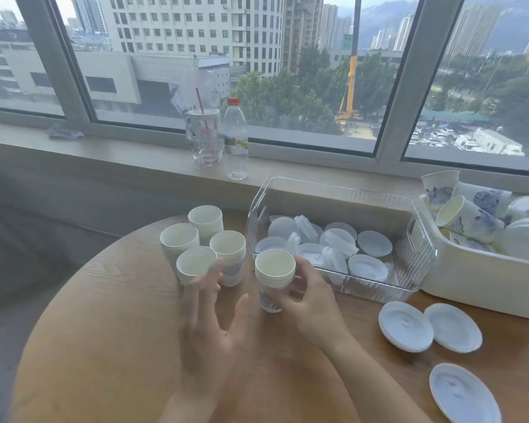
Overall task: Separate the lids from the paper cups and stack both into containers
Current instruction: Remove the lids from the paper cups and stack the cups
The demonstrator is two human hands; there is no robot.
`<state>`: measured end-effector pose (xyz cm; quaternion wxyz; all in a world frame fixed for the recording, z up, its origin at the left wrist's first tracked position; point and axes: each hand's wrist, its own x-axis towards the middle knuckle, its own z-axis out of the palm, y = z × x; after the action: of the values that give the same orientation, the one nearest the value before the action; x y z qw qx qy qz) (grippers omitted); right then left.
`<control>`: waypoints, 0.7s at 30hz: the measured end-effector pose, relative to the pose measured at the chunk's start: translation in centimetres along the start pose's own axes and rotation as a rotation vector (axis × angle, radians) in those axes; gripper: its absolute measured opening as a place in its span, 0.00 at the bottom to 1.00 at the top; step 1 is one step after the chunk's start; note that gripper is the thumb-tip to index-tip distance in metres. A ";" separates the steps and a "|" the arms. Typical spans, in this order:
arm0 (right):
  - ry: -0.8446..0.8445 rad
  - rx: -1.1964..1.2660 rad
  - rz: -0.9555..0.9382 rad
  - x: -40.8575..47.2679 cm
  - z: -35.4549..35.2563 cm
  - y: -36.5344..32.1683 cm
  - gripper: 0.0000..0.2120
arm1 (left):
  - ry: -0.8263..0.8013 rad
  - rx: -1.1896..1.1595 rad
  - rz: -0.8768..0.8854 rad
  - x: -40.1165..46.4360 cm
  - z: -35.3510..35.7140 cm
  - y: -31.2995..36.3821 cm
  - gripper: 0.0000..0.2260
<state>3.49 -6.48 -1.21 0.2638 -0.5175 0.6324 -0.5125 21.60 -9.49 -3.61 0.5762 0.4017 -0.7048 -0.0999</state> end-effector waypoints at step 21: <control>-0.088 -0.085 0.027 1.2 3.8 -0.4 0.37 | -0.107 0.214 -0.110 2.8 -3.0 -5.8 0.25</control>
<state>6.58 -9.00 -1.85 0.2759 -0.5417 0.6485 -0.4582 26.83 -14.25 -4.13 0.4852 0.4933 -0.7179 -0.0769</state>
